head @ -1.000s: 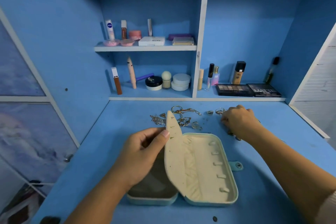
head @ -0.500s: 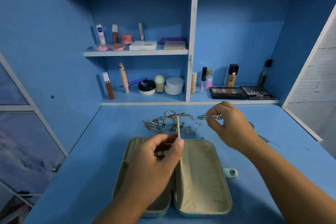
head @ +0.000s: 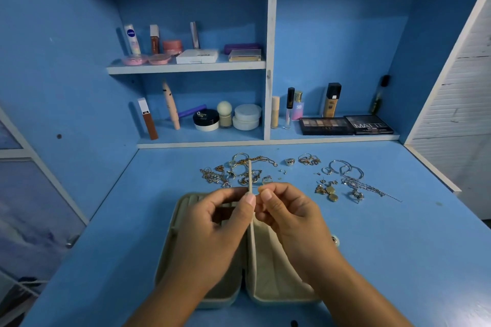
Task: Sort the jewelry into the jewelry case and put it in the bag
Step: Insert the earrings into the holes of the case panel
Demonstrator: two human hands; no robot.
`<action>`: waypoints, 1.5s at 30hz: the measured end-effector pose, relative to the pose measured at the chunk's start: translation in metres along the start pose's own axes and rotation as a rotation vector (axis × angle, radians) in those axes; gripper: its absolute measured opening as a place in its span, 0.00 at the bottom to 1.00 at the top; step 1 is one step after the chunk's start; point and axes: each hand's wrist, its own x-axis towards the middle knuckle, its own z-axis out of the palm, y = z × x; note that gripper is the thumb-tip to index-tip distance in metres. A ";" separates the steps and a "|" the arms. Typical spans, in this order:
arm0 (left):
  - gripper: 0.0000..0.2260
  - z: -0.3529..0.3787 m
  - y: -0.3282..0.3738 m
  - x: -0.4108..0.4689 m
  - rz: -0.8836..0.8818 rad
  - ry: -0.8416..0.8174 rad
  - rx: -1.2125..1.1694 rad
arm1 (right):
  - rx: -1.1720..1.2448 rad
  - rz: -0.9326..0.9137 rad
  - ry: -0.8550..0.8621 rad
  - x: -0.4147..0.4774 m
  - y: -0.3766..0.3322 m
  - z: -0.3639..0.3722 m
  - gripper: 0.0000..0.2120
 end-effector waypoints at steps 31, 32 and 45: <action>0.16 0.000 0.001 -0.002 0.041 0.003 0.029 | -0.169 -0.171 0.040 0.004 0.008 0.003 0.06; 0.17 0.000 0.002 -0.002 0.048 0.002 0.040 | -0.207 -0.195 0.048 0.004 0.007 0.003 0.06; 0.15 -0.001 0.000 -0.002 0.035 0.020 -0.017 | -0.085 -0.089 0.035 -0.003 0.007 0.001 0.09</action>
